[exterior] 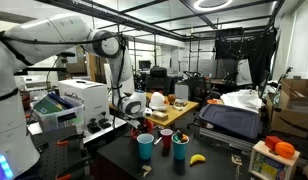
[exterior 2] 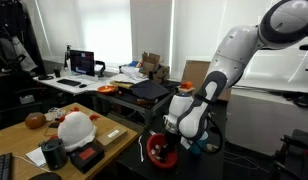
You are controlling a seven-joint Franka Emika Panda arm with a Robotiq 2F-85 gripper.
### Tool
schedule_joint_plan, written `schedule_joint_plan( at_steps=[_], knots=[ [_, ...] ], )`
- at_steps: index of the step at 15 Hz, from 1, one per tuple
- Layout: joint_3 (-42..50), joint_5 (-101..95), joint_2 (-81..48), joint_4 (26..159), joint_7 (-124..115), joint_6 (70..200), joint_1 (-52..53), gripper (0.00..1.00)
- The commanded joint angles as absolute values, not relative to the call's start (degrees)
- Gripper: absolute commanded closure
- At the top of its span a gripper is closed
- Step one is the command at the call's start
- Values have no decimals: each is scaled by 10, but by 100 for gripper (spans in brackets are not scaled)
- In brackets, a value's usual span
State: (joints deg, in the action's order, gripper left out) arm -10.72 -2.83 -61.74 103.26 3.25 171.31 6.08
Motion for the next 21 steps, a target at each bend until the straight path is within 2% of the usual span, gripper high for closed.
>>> schedule_joint_plan(
  at_steps=[1,8,21],
  knots=[
    [-80,-34,-584,1064,27,1698,85,0],
    [-16,-58,-550,1081,21,1629,147,0],
    [-20,-95,-555,1086,39,1658,164,0]
  ],
)
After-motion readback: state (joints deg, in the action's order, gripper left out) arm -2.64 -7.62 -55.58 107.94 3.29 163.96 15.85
